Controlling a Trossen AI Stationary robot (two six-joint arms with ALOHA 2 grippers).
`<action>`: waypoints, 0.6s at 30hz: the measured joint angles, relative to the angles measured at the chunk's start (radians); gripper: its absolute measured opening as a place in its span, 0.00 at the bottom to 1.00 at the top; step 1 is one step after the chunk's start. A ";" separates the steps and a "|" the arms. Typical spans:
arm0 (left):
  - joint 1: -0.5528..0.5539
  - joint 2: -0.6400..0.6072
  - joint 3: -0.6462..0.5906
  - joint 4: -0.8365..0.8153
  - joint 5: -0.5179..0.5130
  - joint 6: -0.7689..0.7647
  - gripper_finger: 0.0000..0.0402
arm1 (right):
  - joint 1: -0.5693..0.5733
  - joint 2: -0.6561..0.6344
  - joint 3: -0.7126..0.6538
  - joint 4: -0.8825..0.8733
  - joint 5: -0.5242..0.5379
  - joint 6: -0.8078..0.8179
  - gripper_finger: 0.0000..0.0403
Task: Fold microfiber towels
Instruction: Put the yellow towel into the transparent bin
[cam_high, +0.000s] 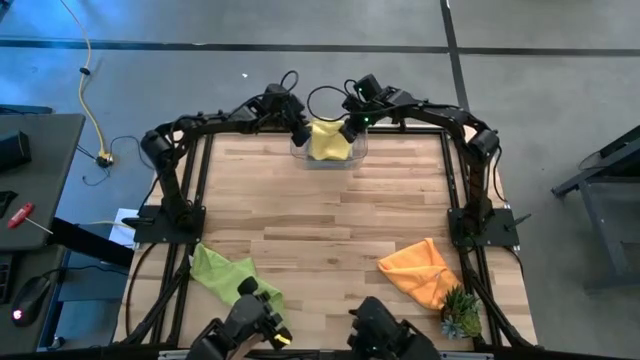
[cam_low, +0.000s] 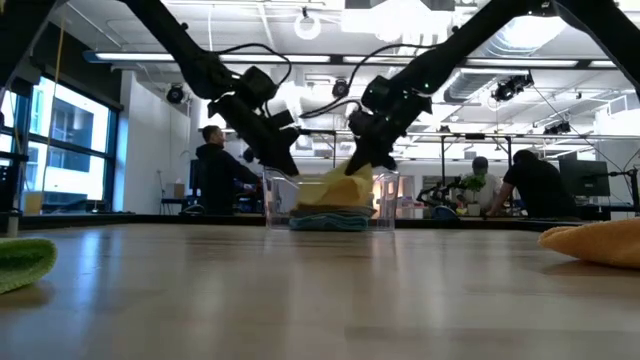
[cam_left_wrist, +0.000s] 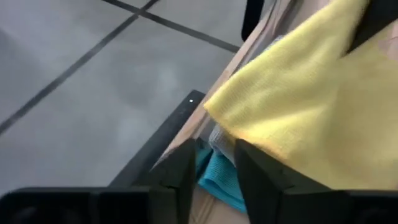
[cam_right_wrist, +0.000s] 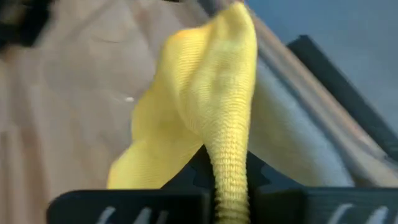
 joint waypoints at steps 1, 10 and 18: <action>0.000 -0.004 0.000 -0.001 -0.017 0.004 0.28 | 0.000 0.005 0.000 0.003 0.020 -0.006 0.07; 0.019 -0.053 0.000 -0.006 -0.071 0.014 0.41 | 0.002 0.009 0.000 0.042 0.262 -0.020 0.43; 0.006 -0.173 -0.181 0.166 0.026 -0.027 0.18 | 0.061 -0.080 0.000 -0.023 0.339 -0.142 0.56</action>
